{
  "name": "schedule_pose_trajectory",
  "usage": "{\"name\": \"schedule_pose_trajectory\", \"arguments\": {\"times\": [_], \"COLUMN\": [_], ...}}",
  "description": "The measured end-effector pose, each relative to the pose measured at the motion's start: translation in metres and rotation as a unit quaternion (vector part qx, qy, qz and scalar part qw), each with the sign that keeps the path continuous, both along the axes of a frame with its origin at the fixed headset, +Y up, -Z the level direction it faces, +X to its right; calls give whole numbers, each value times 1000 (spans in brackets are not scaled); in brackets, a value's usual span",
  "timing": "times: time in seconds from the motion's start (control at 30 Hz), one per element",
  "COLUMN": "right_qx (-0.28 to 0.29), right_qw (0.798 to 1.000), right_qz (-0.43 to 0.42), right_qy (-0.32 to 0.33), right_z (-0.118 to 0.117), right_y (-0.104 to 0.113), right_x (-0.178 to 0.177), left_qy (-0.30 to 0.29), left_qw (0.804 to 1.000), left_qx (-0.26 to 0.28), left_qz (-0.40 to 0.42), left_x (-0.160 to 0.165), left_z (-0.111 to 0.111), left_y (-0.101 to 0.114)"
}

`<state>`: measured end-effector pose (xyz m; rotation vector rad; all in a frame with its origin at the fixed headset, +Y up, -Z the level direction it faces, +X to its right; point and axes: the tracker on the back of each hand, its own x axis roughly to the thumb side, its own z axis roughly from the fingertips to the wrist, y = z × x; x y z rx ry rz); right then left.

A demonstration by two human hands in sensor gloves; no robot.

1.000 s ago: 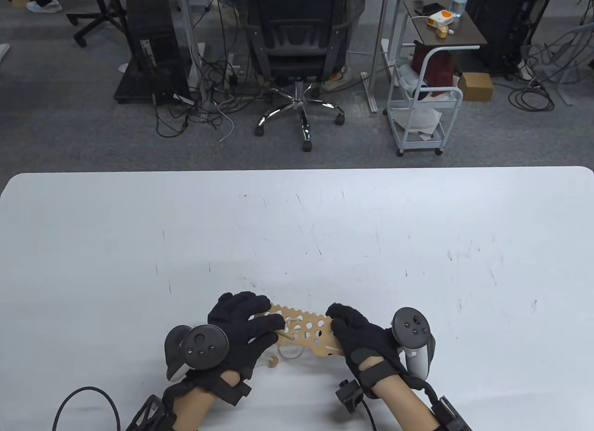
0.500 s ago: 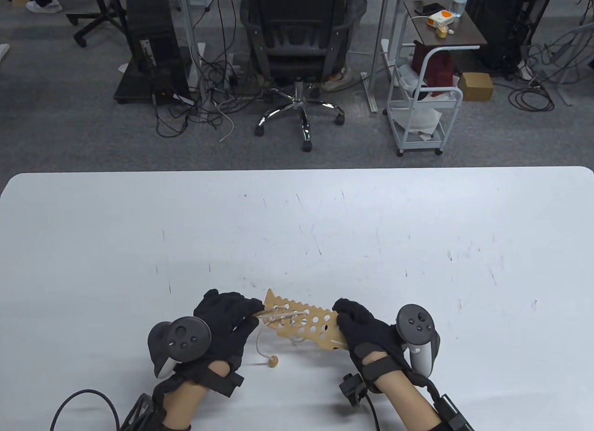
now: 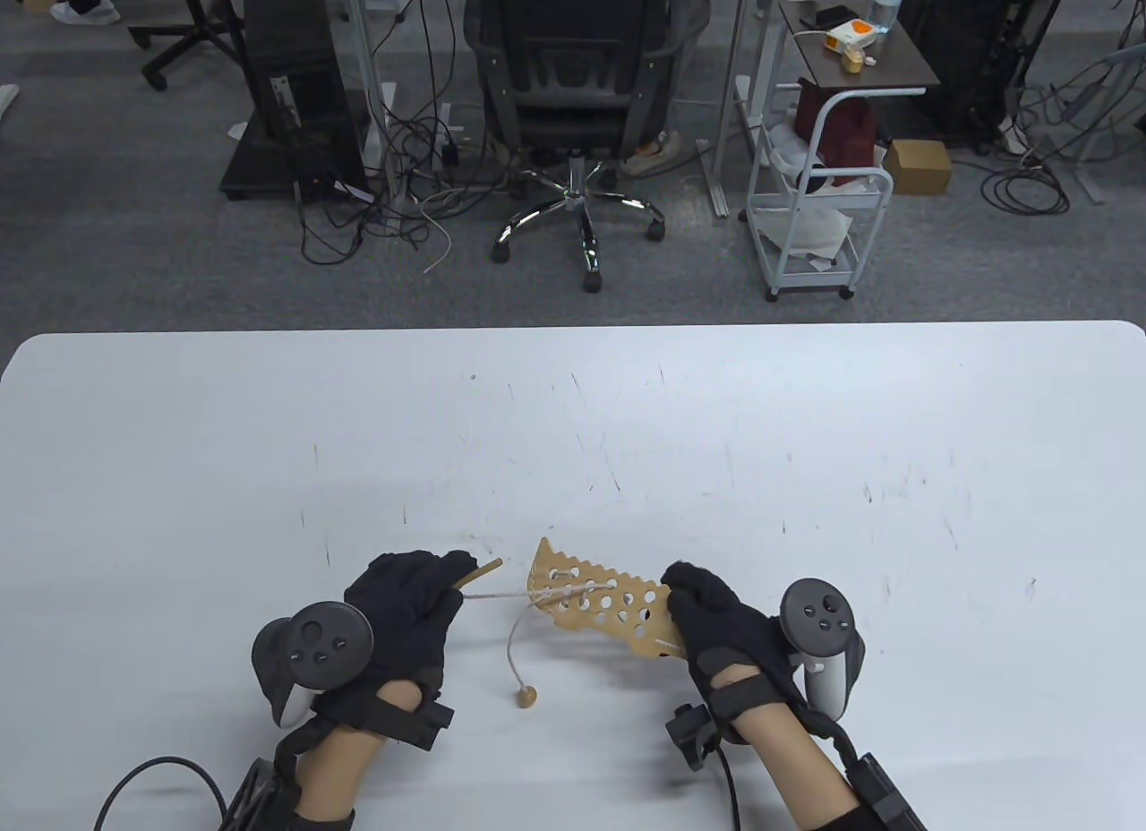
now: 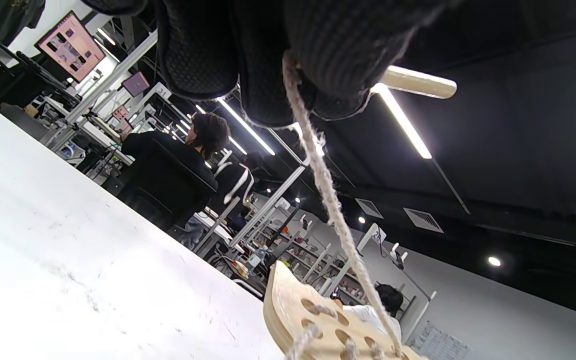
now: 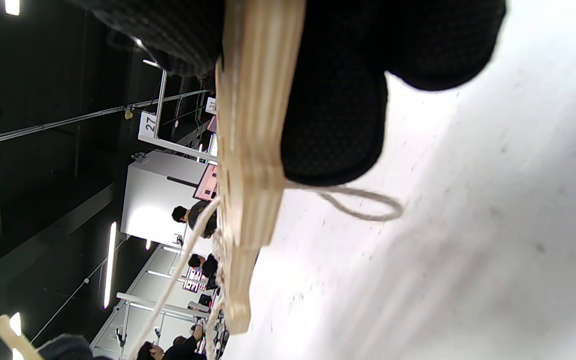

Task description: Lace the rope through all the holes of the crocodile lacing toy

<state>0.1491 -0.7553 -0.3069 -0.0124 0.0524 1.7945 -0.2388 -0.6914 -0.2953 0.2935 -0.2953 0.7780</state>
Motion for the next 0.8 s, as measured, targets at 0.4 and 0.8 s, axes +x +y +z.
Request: {"name": "schedule_pose_trajectory", "arguments": {"times": [0.4,0.8], "right_qx": [-7,-5], "right_qw": [999,997], "right_qz": [3,13], "right_qy": [-36,-73], "right_z": [-7,-13], "right_y": [-4,-7], "right_x": [16,32], "left_qy": [47,107], "left_qw": [998,992], "left_qx": [0,0], "left_qz": [33,65], "left_x": [-24,-54], "left_z": [-4,-10], "left_y": [2,0]}}
